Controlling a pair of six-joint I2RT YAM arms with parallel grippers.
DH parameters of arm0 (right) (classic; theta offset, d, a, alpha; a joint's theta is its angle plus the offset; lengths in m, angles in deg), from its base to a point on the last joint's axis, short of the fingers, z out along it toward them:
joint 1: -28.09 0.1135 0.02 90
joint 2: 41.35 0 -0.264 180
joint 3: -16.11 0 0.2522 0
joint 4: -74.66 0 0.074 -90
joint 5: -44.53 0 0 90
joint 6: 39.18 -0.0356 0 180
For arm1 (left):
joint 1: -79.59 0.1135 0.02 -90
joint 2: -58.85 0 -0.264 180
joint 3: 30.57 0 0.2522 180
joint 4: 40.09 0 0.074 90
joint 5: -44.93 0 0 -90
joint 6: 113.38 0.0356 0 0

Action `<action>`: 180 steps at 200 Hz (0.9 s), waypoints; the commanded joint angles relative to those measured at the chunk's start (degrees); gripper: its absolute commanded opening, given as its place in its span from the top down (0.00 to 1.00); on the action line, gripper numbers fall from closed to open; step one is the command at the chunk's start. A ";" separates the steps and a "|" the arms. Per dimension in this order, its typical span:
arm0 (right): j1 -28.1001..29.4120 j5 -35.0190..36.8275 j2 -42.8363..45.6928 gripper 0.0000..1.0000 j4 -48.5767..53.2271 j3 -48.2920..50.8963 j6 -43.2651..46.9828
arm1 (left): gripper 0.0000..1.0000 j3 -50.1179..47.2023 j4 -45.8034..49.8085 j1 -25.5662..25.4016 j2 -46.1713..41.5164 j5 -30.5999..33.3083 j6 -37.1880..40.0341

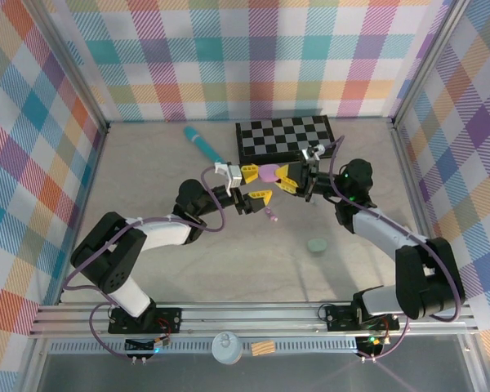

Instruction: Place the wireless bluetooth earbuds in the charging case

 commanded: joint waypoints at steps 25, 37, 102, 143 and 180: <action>0.02 -0.81 1.76 0.92 0.98 -2.01 1.33 | 0.31 3.29 -4.29 0.20 -0.03 -3.84 -1.59; 0.32 -0.89 1.55 0.92 1.00 -2.05 1.35 | 0.33 4.07 -4.31 0.20 0.16 -4.73 -2.19; 1.50 -0.28 1.27 0.92 0.98 -1.88 1.37 | 0.49 4.74 -4.20 0.20 0.67 -7.06 -3.74; 1.90 -0.42 1.44 0.92 0.86 -2.53 1.31 | 0.51 4.92 -4.13 0.20 0.93 -8.51 -3.79; 2.11 -0.37 1.27 0.92 1.19 -2.61 1.53 | 0.53 5.20 -4.16 0.20 1.34 -9.09 -3.86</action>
